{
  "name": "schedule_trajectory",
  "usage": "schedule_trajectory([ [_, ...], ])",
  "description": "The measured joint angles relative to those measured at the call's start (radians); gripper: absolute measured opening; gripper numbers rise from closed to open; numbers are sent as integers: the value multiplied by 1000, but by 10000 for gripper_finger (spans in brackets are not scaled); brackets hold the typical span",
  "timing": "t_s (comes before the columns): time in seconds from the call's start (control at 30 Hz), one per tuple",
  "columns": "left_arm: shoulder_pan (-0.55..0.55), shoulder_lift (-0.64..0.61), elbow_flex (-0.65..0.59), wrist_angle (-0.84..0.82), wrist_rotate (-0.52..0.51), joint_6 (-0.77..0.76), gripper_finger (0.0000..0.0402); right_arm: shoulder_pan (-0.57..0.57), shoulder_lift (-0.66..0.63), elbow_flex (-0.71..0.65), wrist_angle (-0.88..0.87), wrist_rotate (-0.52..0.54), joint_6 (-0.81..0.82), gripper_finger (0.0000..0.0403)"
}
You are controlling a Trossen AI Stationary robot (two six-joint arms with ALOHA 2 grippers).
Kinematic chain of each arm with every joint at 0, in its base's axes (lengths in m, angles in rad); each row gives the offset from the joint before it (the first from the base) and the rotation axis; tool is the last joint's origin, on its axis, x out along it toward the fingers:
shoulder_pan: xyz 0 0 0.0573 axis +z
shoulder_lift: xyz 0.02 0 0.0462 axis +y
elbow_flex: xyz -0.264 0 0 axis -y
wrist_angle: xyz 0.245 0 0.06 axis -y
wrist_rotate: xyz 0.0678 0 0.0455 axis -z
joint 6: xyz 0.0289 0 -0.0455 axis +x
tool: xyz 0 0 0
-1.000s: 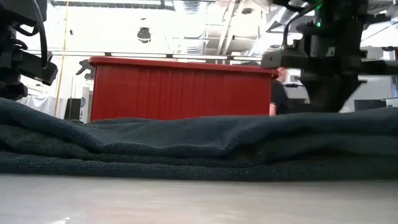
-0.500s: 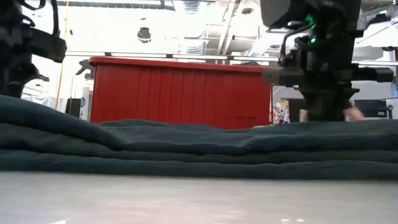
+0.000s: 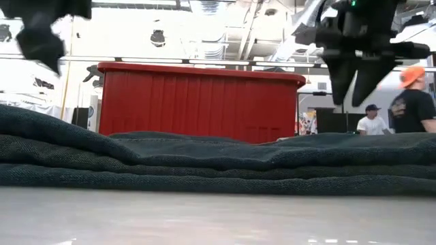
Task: Fold Laundry from Bin
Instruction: Fold the black pants
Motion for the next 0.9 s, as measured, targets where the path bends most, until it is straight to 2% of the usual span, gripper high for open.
schedule_trajectory([
  [0.07,1,9,8,131,-20,33,274,17,-7,1,34,7,3,170],
  [0.17,13,55,7,228,-38,77,274,47,27,0,129,19,3,136],
  [0.3,27,144,6,218,-59,100,274,77,112,0,181,18,20,76],
  [0.47,26,292,6,216,-6,128,274,88,221,0,257,-55,17,18],
  [0.57,26,382,6,208,8,136,274,95,260,0,275,-88,17,15],
  [0.77,22,586,7,185,83,199,274,98,275,1,263,-122,20,50],
  [0.9,8,666,18,194,89,209,274,99,275,2,234,-156,10,48],
])
